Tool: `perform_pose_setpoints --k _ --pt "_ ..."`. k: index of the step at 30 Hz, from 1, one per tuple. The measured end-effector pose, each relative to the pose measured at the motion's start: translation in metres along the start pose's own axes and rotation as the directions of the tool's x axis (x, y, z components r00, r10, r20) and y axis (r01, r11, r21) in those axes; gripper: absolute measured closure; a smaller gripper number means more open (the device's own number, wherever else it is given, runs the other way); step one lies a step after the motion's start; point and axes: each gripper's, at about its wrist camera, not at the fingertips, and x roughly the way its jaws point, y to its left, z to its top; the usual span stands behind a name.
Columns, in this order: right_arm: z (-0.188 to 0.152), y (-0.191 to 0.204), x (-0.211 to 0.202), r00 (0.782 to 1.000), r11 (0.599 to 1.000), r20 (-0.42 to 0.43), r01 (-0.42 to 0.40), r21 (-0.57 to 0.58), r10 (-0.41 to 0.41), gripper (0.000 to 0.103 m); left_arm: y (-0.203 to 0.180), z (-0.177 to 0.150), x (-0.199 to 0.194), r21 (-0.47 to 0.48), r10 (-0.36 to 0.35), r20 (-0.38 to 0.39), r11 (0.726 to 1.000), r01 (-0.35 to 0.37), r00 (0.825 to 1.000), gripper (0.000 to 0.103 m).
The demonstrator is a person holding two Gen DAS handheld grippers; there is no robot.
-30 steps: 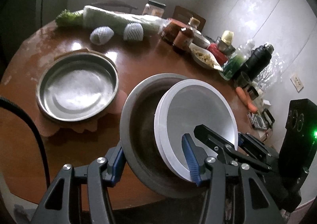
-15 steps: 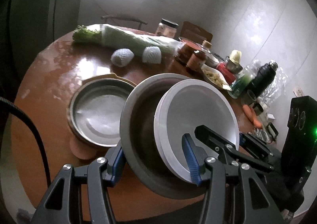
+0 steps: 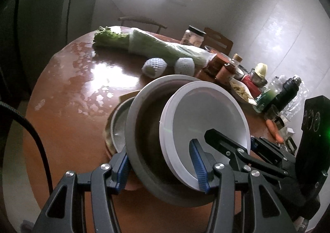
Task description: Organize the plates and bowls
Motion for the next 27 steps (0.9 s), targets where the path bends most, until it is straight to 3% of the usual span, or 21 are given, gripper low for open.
perform_pose_setpoints --k 27 --pt "0.008 0.006 0.043 0.999 1.0 -0.043 -0.004 0.001 0.004 0.062 0.029 0.01 0.031 -0.041 0.015 -0.027 0.999 -0.016 1.0 0.05"
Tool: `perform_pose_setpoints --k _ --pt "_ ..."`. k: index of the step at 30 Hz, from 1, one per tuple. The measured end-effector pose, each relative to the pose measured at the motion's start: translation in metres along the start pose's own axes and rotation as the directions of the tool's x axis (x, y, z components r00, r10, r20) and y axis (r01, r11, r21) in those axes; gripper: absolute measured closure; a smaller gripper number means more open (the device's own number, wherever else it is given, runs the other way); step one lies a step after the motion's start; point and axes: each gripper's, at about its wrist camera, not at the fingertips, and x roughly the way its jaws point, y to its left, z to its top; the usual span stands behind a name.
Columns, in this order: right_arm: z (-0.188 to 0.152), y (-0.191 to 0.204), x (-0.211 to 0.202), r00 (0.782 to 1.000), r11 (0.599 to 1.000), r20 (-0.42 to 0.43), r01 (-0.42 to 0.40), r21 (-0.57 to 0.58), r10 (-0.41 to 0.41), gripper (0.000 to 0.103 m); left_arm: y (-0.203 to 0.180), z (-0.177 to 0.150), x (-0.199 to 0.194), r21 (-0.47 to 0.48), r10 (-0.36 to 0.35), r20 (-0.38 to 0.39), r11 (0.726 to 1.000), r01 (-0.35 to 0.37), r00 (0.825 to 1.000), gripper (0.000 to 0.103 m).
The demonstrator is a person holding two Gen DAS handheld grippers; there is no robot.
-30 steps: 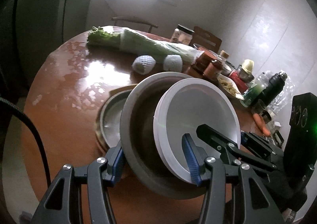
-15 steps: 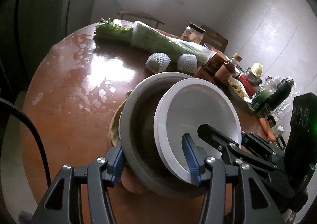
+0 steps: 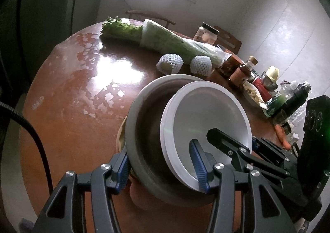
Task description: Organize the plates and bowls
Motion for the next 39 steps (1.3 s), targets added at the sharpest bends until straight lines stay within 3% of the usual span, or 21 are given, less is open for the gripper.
perform_pose_setpoints --k 39 --pt "-0.005 -0.005 0.009 0.999 0.999 -0.02 0.036 -0.007 -0.036 0.061 -0.003 0.0 -0.005 0.032 0.075 0.04 0.997 -0.076 0.996 0.049"
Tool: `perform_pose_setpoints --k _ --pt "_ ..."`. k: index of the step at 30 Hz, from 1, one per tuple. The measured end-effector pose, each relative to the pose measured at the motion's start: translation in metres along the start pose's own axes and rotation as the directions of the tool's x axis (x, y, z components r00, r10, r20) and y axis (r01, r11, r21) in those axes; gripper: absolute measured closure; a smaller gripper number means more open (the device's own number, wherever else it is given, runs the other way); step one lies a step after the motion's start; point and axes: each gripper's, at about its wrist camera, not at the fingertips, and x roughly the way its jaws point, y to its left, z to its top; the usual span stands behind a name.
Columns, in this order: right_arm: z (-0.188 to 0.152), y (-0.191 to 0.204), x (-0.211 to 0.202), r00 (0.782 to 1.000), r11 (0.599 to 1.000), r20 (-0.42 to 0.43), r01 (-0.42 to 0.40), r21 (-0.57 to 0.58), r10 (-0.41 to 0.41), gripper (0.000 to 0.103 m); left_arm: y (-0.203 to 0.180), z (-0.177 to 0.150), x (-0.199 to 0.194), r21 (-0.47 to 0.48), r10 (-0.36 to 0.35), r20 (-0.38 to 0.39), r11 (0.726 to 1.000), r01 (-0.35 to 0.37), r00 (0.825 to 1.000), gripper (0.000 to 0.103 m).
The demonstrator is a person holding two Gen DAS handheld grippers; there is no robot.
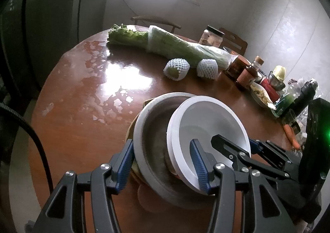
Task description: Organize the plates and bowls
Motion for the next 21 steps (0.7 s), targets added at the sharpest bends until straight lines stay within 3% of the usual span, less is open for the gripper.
perform_pose_setpoints --k 21 --pt "0.004 0.006 -0.017 0.996 0.998 0.068 0.054 -0.046 -0.05 0.051 -0.002 -0.001 -0.018 0.012 0.017 0.041 1.0 -0.017 0.999 0.047"
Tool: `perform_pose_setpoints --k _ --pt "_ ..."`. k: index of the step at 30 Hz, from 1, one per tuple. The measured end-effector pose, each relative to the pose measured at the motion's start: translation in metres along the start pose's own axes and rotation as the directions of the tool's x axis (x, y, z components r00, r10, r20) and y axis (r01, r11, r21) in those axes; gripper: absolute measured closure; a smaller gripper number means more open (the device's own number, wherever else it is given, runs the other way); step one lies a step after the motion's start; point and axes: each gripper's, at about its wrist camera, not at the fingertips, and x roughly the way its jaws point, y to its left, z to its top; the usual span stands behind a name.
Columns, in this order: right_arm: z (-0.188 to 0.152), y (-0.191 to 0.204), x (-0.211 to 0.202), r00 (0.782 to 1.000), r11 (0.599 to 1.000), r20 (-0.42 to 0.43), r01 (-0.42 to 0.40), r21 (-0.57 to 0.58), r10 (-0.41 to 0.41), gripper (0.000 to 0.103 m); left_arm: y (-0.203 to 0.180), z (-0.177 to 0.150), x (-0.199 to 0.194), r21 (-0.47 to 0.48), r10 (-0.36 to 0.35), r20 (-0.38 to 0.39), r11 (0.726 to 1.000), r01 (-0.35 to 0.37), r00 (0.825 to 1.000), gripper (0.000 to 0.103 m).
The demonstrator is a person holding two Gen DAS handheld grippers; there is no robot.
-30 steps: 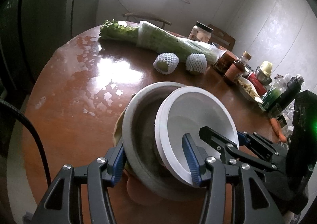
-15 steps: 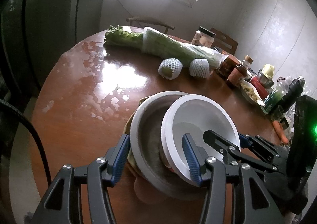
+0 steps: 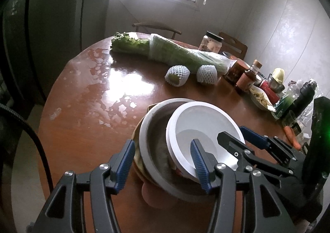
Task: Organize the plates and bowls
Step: 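Lower the bowl set onto the steel plate and open both grippers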
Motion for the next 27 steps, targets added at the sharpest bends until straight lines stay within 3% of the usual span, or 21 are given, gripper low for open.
perform_pose_setpoints --k 17,27 --pt "-0.002 0.005 -0.038 0.997 1.0 0.077 0.007 -0.025 -0.005 0.047 -0.014 -0.008 -0.03 0.038 0.035 0.061 0.999 -0.038 0.998 0.046" --pt "-0.022 0.001 -0.066 0.993 1.0 0.116 0.024 -0.014 -0.023 0.044 -0.025 -0.035 -0.051 0.053 0.08 0.093 0.995 -0.085 0.992 0.044"
